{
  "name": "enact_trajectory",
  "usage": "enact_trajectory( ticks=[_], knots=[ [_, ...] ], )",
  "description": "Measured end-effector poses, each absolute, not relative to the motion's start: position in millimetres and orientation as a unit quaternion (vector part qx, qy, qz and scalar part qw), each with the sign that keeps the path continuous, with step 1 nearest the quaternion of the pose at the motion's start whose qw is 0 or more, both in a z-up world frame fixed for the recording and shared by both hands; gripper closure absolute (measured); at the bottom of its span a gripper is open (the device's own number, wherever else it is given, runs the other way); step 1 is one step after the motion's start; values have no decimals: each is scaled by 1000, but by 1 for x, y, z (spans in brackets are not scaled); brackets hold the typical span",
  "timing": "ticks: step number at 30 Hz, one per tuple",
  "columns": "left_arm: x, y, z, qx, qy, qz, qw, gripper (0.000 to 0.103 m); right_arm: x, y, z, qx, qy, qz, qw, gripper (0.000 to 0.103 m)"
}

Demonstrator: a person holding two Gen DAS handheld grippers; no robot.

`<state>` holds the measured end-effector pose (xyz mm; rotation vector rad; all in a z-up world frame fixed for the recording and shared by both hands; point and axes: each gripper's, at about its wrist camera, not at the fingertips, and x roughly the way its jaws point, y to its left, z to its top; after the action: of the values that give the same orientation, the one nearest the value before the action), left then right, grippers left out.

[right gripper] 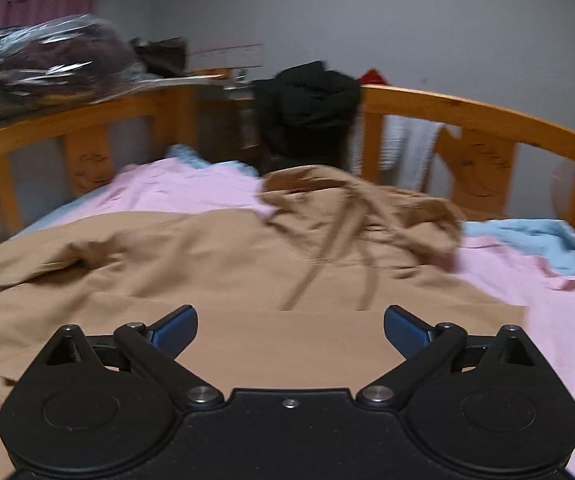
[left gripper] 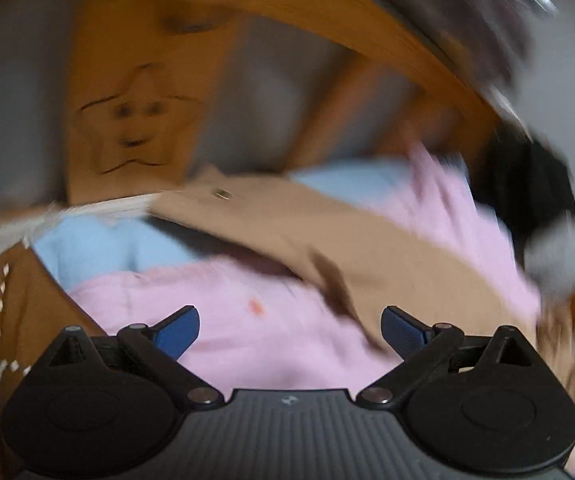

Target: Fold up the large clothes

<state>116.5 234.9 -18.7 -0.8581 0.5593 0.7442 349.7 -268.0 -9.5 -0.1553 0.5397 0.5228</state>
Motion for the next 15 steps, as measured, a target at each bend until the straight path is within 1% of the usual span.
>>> enact_trajectory(
  ticks=[5, 8, 9, 11, 12, 13, 14, 15],
  knots=[
    [130, 285, -47, -460, 233, 383, 767, 7, 333, -240, -19, -74, 296, 288, 908, 3],
    [139, 301, -58, -476, 221, 394, 755, 9, 318, -236, -23, -83, 304, 295, 902, 3],
    [142, 302, -60, -480, 218, 396, 752, 10, 313, -236, -24, -91, 307, 294, 901, 3],
    [145, 307, -62, -484, 202, 396, 754, 16, 309, -236, -27, -98, 318, 290, 897, 3],
    [146, 308, -67, -485, 196, 394, 756, 23, 308, -236, -28, -99, 325, 289, 895, 3],
    [149, 309, -69, -489, 191, 393, 755, 38, 307, -235, -29, -101, 329, 286, 894, 3],
    [146, 310, -70, -490, 188, 395, 754, 48, 306, -235, -29, -102, 331, 284, 894, 3],
    [147, 308, -71, -488, 187, 396, 755, 66, 305, -233, -28, -102, 331, 281, 895, 3]
  ],
)
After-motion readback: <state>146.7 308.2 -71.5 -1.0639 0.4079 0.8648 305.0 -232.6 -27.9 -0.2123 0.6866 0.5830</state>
